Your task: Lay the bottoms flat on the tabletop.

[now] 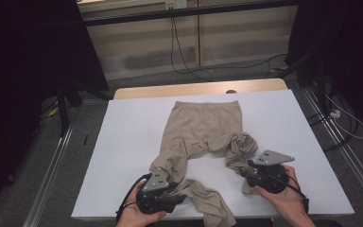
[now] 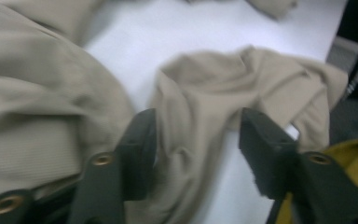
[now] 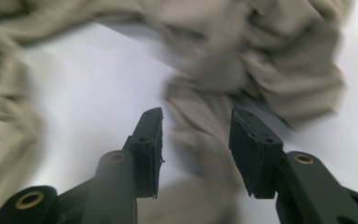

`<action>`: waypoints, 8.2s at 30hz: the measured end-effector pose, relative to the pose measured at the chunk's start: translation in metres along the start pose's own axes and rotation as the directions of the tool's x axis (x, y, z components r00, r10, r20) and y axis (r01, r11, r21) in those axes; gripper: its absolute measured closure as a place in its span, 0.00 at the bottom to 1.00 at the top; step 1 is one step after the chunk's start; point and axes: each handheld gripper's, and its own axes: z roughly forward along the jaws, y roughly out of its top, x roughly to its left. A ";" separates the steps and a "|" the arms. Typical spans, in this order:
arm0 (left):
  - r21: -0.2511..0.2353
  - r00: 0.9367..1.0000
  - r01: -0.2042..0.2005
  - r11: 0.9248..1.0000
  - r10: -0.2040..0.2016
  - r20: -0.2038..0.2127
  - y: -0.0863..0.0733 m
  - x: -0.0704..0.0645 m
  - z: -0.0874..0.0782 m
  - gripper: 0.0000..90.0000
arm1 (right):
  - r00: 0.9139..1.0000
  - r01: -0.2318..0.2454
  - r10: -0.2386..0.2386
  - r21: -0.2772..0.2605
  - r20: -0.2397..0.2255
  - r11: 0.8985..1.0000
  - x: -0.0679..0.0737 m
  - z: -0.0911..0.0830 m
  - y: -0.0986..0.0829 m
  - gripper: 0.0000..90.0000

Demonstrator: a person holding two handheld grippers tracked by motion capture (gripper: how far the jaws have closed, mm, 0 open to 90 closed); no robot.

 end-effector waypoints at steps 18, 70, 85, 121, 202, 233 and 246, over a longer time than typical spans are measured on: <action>0.082 0.997 -0.005 0.997 0.011 -0.076 -0.005 0.021 0.018 0.51 | 0.943 0.178 -0.150 0.067 -0.297 0.982 0.087 0.057 0.008 0.58; 0.161 1.000 -0.008 0.987 0.004 0.027 -0.011 -0.013 0.016 0.96 | 0.944 0.151 -0.135 0.032 -0.300 0.988 0.088 0.051 0.020 0.76; 0.133 0.999 0.029 0.991 -0.031 0.013 -0.012 -0.005 -0.001 0.98 | 0.947 0.167 -0.150 0.037 -0.286 0.985 0.094 0.070 0.024 0.99; 0.108 0.996 0.055 0.993 -0.047 -0.082 0.011 0.014 0.010 1.00 | 0.963 0.073 -0.064 0.025 -0.260 0.997 0.068 0.049 0.020 0.98; 0.144 1.000 -0.005 0.990 0.003 0.015 -0.024 -0.025 -0.015 0.74 | 0.885 0.183 -0.136 0.065 -0.445 0.981 0.118 0.027 -0.010 0.99; 0.059 0.993 0.015 0.998 -0.008 -0.114 -0.017 0.001 -0.009 0.38 | 0.998 -0.065 0.063 0.110 0.024 0.992 -0.005 0.060 0.008 0.40; 0.061 0.990 0.029 0.998 -0.021 -0.139 -0.018 0.004 -0.011 0.38 | 0.995 -0.059 0.067 0.104 -0.079 0.993 0.002 0.032 -0.002 0.90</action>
